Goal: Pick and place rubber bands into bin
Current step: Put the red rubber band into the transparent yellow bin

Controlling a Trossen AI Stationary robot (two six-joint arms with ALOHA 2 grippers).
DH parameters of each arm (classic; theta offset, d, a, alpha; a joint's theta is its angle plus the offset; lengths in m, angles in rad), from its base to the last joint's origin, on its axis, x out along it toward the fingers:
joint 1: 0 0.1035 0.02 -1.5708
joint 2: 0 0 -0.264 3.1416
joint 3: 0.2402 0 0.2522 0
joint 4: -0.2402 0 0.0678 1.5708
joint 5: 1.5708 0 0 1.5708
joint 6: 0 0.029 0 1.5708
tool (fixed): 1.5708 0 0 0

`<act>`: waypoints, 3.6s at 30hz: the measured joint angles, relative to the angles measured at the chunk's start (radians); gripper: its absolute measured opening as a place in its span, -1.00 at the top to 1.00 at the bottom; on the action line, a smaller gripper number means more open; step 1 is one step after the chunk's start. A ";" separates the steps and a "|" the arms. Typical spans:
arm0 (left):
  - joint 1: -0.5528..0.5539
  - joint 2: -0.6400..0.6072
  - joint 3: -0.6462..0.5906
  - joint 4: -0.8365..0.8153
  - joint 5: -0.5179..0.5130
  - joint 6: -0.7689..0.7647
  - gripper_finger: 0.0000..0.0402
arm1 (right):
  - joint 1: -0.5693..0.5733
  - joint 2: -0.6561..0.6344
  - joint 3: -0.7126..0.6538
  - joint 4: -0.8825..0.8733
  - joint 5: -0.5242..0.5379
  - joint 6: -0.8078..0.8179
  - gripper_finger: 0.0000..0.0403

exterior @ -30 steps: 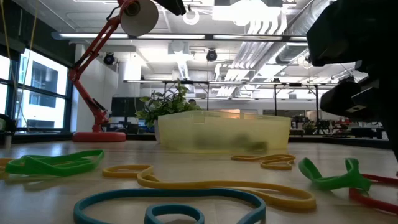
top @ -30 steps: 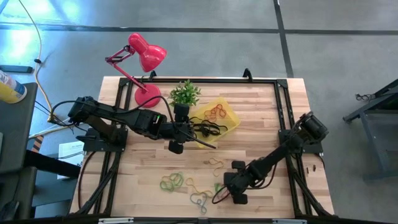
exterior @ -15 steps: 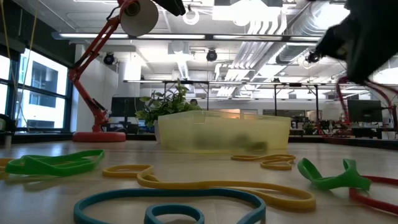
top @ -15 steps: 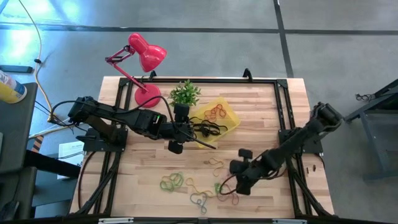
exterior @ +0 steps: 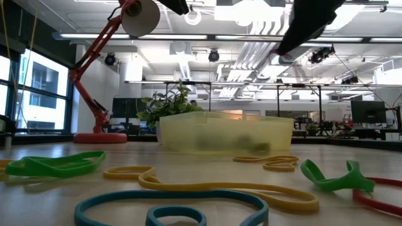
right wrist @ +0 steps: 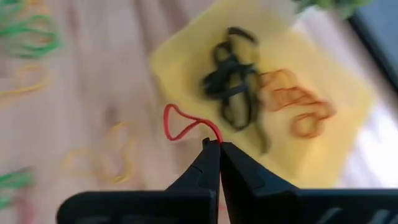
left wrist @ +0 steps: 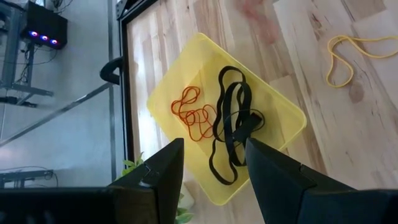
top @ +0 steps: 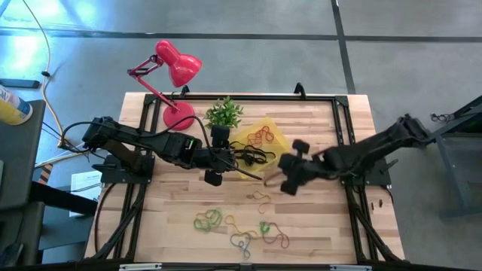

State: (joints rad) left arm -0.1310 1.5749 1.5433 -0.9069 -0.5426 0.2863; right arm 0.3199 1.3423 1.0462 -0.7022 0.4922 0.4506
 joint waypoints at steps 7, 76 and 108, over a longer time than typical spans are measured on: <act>0.000 0.000 0.000 0.020 -0.007 -0.011 0.20 | -0.257 -0.001 0.000 0.066 -0.045 -0.222 1.00; 0.000 0.000 0.000 0.015 -0.019 -0.029 0.20 | -0.191 -0.052 0.000 0.034 -0.448 -0.173 0.34; 0.000 0.000 0.000 0.014 0.019 -0.029 0.20 | 0.309 0.437 0.000 0.374 -0.364 0.168 0.34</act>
State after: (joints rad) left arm -0.1310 1.5745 1.5436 -0.8928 -0.5232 0.2569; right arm 0.6291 1.7798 1.0462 -0.3282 0.1287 0.6186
